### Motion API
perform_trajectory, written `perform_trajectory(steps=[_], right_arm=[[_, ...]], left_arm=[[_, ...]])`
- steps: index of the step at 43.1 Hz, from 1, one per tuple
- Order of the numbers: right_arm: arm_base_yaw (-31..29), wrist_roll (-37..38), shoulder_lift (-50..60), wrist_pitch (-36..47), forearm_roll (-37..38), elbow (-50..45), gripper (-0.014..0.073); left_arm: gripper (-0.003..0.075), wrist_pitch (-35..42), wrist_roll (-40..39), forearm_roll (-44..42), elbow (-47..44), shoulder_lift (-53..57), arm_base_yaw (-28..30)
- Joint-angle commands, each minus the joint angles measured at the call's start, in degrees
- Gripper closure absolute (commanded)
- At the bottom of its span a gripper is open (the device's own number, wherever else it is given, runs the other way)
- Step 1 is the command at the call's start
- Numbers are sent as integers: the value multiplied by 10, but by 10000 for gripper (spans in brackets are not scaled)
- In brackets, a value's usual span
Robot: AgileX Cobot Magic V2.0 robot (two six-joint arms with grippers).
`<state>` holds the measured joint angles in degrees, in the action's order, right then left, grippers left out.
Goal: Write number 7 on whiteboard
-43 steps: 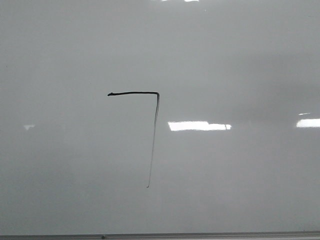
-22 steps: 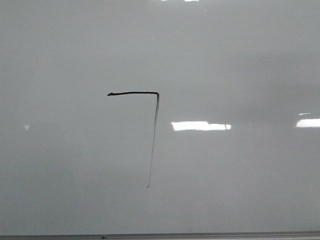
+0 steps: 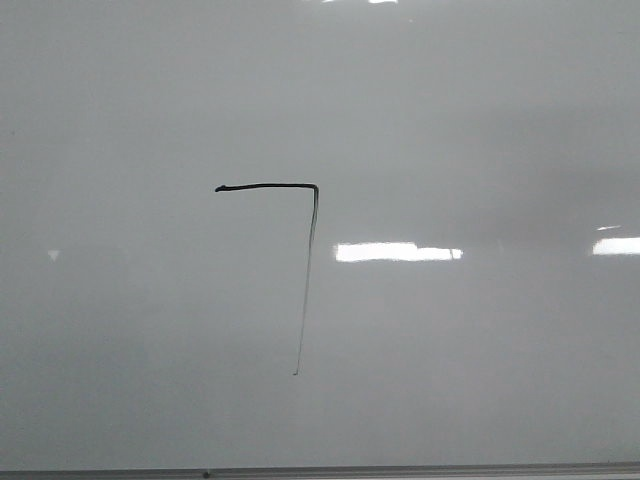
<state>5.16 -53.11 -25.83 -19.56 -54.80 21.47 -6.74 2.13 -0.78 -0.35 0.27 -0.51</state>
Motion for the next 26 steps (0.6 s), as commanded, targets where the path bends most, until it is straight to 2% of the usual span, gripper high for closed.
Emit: perform_trajectory(steps=[1, 11, 16, 20, 25, 26], right_arm=[[-3, -2, 1, 20, -17, 16, 663], [-3, -3, 4, 58, -7, 3, 663], [-3, 16, 20, 67, 39, -14, 663], [-3, 124, 40, 86, 134, -39, 663], [-7, 321, 68, 155, 285, -87, 663], [-9, 342, 73, 171, 311, -96, 663]], left_arm=[[741, 52, -6, 1, -2, 9, -4], [741, 52, -6, 1, -2, 9, -4], [741, 52, -6, 1, -2, 9, -4], [741, 52, -6, 1, -2, 9, -4], [741, 52, -6, 1, -2, 9, -4], [741, 52, -6, 1, -2, 9, -4]])
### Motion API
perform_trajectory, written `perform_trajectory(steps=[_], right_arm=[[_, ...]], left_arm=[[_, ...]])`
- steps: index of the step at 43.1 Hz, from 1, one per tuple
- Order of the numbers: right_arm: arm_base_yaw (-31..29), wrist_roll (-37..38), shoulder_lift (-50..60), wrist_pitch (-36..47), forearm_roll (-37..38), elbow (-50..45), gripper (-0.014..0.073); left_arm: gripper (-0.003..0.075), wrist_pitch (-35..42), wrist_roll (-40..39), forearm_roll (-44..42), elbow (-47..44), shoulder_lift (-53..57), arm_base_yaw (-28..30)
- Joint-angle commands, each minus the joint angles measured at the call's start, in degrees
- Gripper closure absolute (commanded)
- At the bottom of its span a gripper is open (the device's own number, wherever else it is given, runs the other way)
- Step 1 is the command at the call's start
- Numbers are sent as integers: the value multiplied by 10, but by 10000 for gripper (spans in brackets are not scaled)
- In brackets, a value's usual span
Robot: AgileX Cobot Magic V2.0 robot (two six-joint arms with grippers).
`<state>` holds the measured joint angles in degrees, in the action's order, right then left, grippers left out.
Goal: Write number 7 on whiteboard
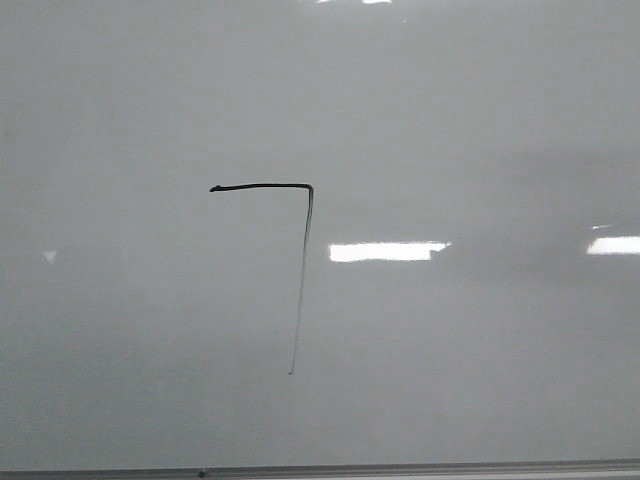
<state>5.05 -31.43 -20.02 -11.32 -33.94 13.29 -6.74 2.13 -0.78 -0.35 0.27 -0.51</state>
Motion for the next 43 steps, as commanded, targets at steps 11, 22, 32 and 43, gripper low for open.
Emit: perform_trajectory(steps=[11, 22, 32, 43], right_arm=[[-30, 274, 73, 192, 246, -110, 663], [-62, 277, 150, 120, 246, -146, 663], [-68, 277, 215, 66, 247, -146, 663], [-68, 277, 215, 58, 247, -146, 663]], left_arm=[[741, 52, -6, 1, -2, 9, -4], [741, 52, -6, 1, -2, 9, -4], [741, 52, -6, 1, -2, 8, -4], [741, 52, -6, 1, -2, 8, -4]])
